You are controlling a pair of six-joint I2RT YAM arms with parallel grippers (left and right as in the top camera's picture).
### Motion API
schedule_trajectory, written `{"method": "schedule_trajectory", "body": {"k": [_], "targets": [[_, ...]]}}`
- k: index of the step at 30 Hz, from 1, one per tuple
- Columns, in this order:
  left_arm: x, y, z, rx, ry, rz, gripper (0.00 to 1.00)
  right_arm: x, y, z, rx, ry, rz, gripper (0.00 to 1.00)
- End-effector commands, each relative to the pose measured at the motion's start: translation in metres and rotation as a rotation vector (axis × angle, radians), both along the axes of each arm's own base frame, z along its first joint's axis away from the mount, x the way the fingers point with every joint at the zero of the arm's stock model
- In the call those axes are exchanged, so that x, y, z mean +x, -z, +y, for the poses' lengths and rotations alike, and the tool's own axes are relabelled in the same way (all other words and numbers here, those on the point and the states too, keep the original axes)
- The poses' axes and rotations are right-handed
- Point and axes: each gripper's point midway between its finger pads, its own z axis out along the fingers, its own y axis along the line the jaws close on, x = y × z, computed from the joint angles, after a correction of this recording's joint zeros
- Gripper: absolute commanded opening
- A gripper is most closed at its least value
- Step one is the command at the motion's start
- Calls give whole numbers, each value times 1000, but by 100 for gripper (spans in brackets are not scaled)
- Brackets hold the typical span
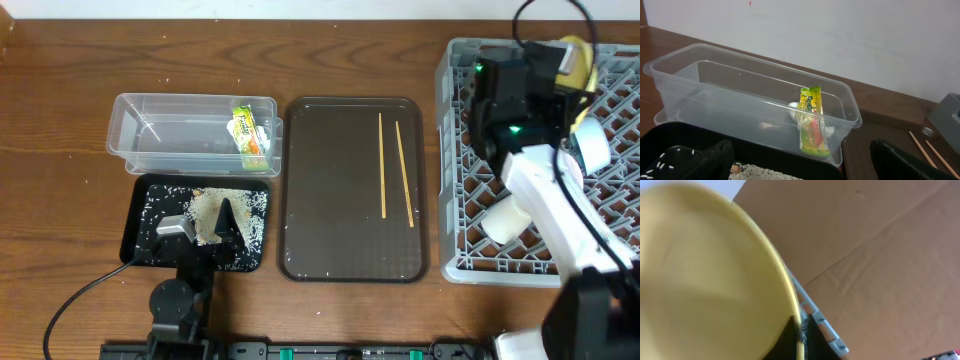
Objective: Sort waste into correct bins and load items into the dishwasher rack
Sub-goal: 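Move the right gripper down to the wooden chopsticks on the tray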
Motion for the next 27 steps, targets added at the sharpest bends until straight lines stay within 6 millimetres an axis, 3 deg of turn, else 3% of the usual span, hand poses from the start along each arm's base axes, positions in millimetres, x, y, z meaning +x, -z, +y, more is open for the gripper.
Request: {"method": "schedule_trajectory", "body": {"k": [1,6,8,12,13,17,18,20,22,27], "targets": [[-1,18,3,19,-14,52,89,12,15,18,24,-74,46,32],[-1,18,3,19,-14,52,89,16,4,54,61,-196,21,61],[-1,18,3,19,-14,52,90,18,-1,75,111,-293,14,66],[-1,18,3,19,-14,52,90,15,9,168,415,-697,68,59],[-1,18,3,19,-14,52,89,3,19,207,579,-835,103,58],[-1,18,3,19,-14,52,89,-49,59,297,1051,-1012,287,57],[-1,18,3,19,-14,52,90,-61,69,310,1132,-1007,338,57],[-1,18,3,19,-14,52,89,-79,96,327,1218,-948,438,58],[-1,18,3,19,-14,52,89,-85,122,329,1210,-872,500,58],[-1,18,3,19,-14,52,90,-78,186,308,1118,-603,521,56]]}}
